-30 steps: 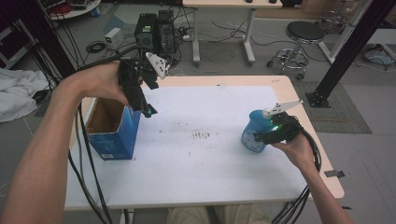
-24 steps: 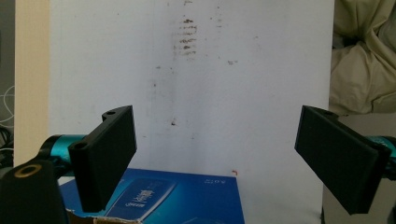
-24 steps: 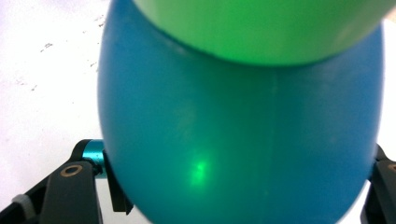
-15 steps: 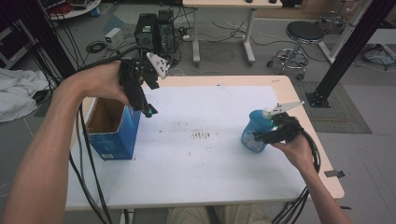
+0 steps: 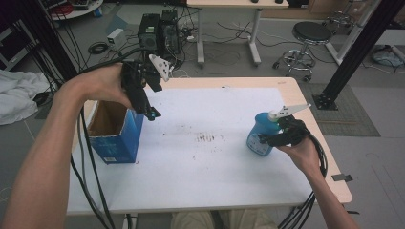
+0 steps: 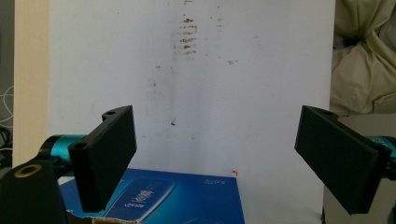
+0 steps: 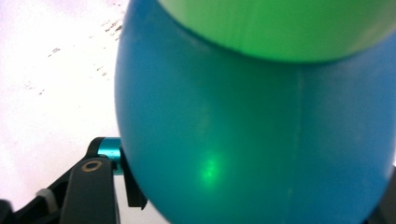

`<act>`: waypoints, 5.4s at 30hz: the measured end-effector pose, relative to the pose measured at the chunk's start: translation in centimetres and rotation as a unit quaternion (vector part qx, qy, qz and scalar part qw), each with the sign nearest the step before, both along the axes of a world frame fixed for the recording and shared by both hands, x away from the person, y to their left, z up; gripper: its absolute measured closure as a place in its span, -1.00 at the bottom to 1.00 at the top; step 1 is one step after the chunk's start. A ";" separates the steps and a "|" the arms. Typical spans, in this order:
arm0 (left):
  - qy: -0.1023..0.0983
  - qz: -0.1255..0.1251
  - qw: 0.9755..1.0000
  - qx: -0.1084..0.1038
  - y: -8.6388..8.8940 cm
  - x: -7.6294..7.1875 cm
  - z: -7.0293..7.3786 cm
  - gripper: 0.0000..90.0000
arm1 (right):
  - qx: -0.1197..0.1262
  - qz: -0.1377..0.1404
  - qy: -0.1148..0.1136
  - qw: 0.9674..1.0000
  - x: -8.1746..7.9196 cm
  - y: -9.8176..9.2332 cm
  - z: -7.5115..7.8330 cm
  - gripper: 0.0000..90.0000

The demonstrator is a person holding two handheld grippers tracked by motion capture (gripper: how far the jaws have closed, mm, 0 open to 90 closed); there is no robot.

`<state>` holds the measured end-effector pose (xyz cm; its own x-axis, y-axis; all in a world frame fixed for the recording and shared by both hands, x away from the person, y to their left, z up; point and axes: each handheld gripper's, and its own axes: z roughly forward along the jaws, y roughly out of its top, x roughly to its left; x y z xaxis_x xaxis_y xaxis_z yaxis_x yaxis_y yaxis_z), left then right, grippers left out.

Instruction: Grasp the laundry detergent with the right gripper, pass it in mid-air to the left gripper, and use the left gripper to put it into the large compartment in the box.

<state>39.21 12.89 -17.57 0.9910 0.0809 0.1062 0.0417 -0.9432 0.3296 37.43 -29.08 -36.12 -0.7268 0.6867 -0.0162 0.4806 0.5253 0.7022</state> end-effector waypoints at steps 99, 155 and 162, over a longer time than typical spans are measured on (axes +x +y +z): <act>0.039 0.025 0.997 -0.054 -13.7 1.2 -4.4 -0.61 | 0.006 0.358 -0.018 0.933 3.8 12.9 6.5 0.04; 0.029 0.015 0.999 -0.041 -13.7 1.4 -5.1 -0.18 | 0.007 0.357 -0.008 0.934 3.9 13.3 5.5 0.03; 0.031 0.018 0.999 -0.038 -13.8 1.3 -5.1 -0.17 | 0.012 0.359 -0.004 0.933 3.9 13.2 5.3 0.02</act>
